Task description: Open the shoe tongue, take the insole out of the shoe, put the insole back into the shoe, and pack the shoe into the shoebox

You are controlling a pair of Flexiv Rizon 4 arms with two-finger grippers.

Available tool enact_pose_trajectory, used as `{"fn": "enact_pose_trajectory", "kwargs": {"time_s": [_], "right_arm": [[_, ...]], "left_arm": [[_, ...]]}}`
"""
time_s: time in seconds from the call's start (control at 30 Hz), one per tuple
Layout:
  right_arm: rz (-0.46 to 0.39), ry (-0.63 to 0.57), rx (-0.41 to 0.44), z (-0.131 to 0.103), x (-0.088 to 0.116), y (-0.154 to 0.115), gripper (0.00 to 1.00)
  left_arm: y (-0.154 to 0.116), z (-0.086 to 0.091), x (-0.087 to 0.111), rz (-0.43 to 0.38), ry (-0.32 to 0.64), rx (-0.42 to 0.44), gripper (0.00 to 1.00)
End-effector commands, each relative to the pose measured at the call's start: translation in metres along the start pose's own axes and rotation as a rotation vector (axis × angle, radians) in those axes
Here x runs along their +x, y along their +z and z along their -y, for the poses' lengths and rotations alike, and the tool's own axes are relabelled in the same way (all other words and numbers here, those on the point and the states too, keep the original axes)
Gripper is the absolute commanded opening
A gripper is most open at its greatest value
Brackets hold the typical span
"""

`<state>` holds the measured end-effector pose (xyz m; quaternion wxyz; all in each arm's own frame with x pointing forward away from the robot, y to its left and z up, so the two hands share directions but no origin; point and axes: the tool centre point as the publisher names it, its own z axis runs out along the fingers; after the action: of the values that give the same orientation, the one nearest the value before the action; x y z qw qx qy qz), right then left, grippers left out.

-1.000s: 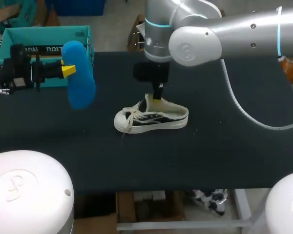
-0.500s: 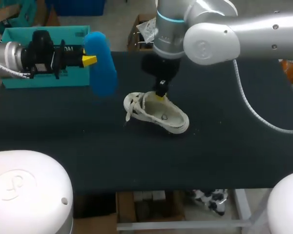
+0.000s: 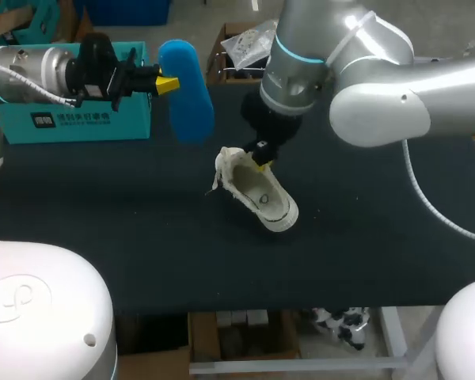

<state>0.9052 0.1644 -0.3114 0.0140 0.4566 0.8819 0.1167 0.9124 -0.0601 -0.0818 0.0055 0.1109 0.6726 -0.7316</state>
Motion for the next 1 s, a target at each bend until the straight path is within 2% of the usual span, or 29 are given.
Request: {"fn": "enact_pose_trajectory", "kwargs": {"time_s": [0.03,0.27,0.47,0.6,1.0], "right_arm": [[0.033,0.054,-0.16,0.005,0.01,0.0,0.0],[0.031,0.128,-0.185,0.01,0.019,0.009,0.0],[0.002,0.172,-0.205,0.014,0.015,0.029,0.0],[0.003,0.185,-0.221,0.017,0.013,0.032,0.0],[0.015,0.228,-0.225,0.04,0.015,0.031,0.0]], "left_arm": [[-0.005,-0.003,-0.014,-0.164,-0.006,0.026,0.0],[-0.007,-0.006,-0.027,-0.197,-0.02,0.036,0.0],[-0.009,-0.014,-0.032,-0.208,-0.035,0.026,0.0],[-0.012,-0.016,-0.035,-0.208,-0.043,0.027,0.0],[-0.006,-0.02,-0.024,-0.223,-0.055,0.018,0.0]]}}
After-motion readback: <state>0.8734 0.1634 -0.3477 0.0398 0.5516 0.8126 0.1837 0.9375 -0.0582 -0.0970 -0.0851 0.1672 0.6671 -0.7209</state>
